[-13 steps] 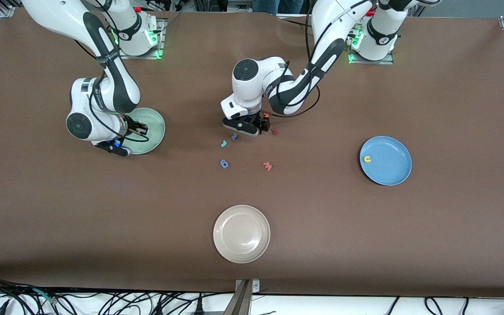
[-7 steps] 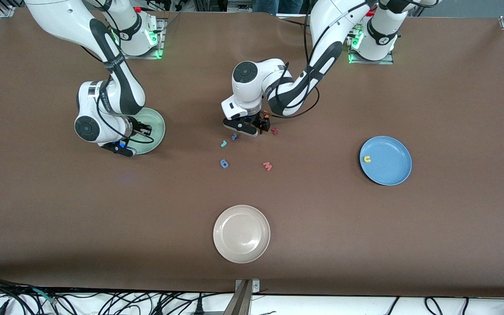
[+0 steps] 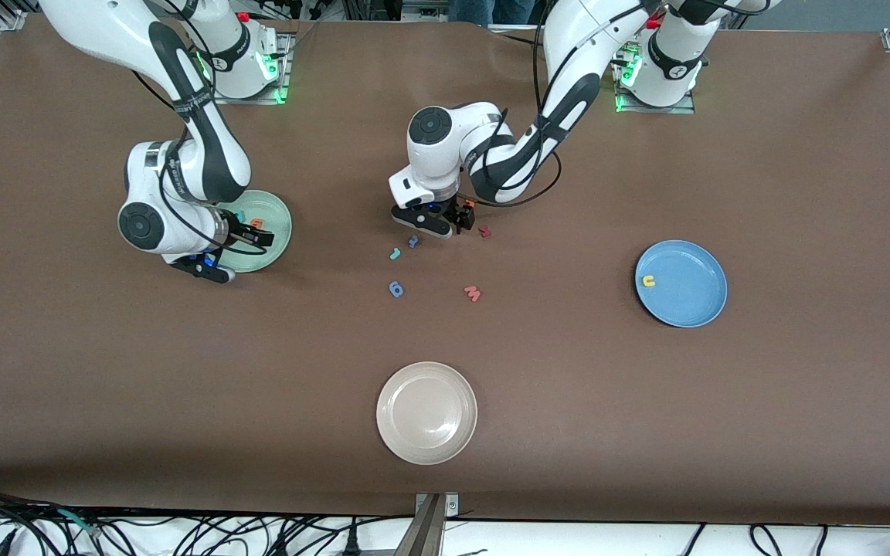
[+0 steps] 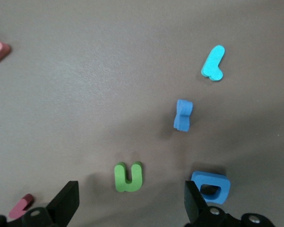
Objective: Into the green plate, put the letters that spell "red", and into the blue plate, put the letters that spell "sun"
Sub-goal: 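Place the orange letter on the green plate while the left gripper lowers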
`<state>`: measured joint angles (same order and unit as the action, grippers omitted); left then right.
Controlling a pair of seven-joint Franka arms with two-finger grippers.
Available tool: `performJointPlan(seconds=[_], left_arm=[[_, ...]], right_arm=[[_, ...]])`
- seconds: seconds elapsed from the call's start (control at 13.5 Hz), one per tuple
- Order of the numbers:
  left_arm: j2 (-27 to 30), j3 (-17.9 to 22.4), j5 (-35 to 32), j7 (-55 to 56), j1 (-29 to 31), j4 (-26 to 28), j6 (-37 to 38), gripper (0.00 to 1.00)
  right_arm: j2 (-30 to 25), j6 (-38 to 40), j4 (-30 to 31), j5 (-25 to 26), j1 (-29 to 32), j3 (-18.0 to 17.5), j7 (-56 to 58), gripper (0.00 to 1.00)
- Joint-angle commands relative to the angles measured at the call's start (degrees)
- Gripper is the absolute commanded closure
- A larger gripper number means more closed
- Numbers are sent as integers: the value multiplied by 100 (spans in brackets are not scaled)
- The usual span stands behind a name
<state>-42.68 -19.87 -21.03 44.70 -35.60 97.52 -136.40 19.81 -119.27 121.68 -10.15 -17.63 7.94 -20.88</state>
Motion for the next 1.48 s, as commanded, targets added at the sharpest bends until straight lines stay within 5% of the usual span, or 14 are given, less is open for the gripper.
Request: performJointPlan(seconds=[0.0, 0.3, 0.67, 0.96, 1.41], left_arm=[[-126, 18, -191, 21, -52, -75, -150, 2], [-117, 18, -191, 21, -52, -49, -141, 14], [-117, 45, -200, 213, -139, -40, -133, 33], [-126, 62, -200, 644, -210, -49, -133, 63], [-135, 71, -332, 829, -219, -75, -133, 70]], right_arm=[[-56, 859, -748, -31, -4, 5, -30, 1], [13, 1344, -1514, -13, 83, 40, -118, 1], [49, 1363, -1586, 57, 101, 40, -136, 1], [49, 1354, -1594, 49, 57, 32, -258, 1], [49, 1345, -1586, 57, 49, 32, -259, 1]])
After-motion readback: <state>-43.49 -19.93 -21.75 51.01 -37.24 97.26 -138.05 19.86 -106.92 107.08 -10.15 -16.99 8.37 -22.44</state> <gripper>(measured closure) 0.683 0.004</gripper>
